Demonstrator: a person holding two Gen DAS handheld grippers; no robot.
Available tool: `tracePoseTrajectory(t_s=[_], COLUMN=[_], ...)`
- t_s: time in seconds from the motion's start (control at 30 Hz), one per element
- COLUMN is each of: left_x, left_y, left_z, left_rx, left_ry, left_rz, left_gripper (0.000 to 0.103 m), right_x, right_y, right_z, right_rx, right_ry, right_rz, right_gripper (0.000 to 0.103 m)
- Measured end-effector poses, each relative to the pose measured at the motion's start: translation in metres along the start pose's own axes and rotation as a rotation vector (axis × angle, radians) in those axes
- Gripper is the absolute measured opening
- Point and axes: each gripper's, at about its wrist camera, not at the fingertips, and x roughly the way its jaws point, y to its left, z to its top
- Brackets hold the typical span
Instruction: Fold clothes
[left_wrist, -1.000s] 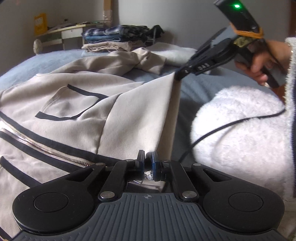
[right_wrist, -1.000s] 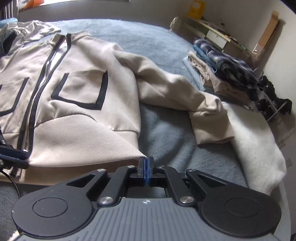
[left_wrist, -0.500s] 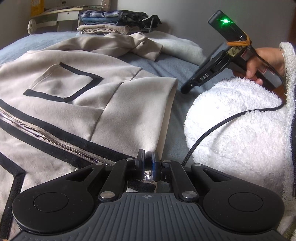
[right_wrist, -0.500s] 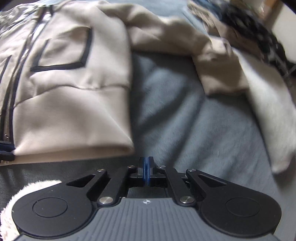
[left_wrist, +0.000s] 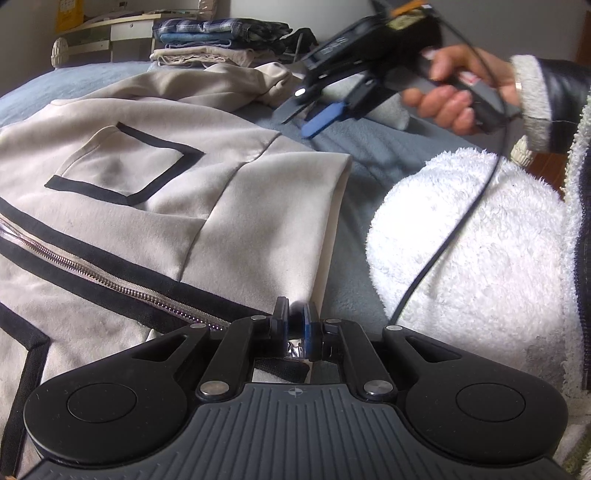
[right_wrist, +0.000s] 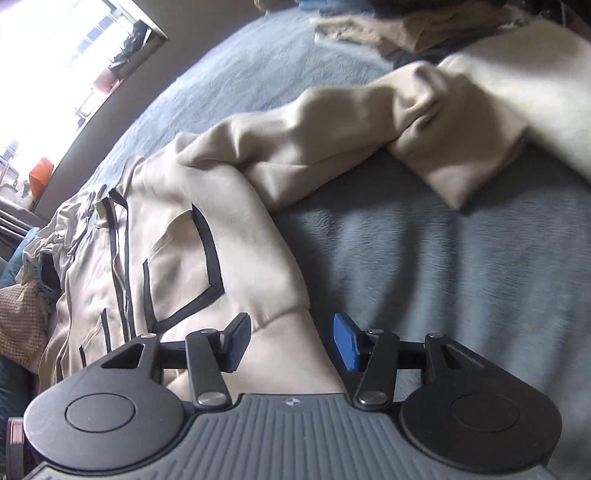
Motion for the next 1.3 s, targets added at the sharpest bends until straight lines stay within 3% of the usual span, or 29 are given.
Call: tracePoseTrajectory(t_s=[0.1, 0.17, 0.3, 0.4, 0.47, 0.53, 0.6, 0.63, 0.7, 0.87, 1.13, 1.3], left_x=[0.001, 0.001, 0.003, 0.006, 0.007, 0.006, 0.002, -0.002, -0.010, -0.037, -0.057, -0.039], left_y=[0.002, 0.003, 0.007, 0.012, 0.013, 0.014, 0.013, 0.012, 0.011, 0.027, 0.062, 0.063], left_z=[-0.002, -0.002, -0.003, -0.003, -0.001, 0.001, 0.003, 0.003, 0.004, 0.010, 0.020, 0.037], left_rx=[-0.007, -0.011, -0.032, -0.064, -0.068, -0.077, -0.084, -0.081, -0.082, -0.161, -0.307, -0.274], left_ry=[-0.001, -0.002, -0.002, 0.006, 0.009, 0.006, -0.002, -0.014, -0.035, -0.084, -0.169, -0.180], left_rz=[-0.007, -0.014, -0.029, -0.045, -0.051, -0.044, -0.033, -0.025, -0.014, -0.018, -0.012, 0.008], left_gripper=[0.006, 0.006, 0.006, 0.006, 0.007, 0.009, 0.010, 0.010, 0.011, 0.021, 0.025, 0.026], right_x=[0.026, 0.031, 0.007, 0.026, 0.040, 0.038, 0.030, 0.025, 0.013, -0.012, -0.021, -0.022], right_y=[0.001, 0.004, 0.026, 0.020, 0.011, 0.001, -0.003, -0.004, -0.009, -0.039, -0.095, -0.113], right_z=[0.005, 0.003, 0.000, -0.006, -0.008, -0.002, 0.003, 0.005, 0.008, 0.013, 0.023, 0.032], right_rx=[-0.001, -0.038, -0.133, -0.155, -0.137, -0.033, 0.018, 0.037, 0.069, 0.283, 0.661, 0.788], right_ry=[0.046, 0.049, -0.071, -0.031, -0.003, -0.005, -0.012, -0.021, -0.051, -0.138, -0.299, -0.373], right_rz=[-0.024, -0.021, -0.050, -0.114, -0.139, -0.101, -0.085, -0.079, -0.066, 0.069, 0.217, 0.153], right_gripper=[0.050, 0.015, 0.012, 0.012, 0.016, 0.021, 0.033, 0.044, 0.047, 0.062, 0.065, 0.066])
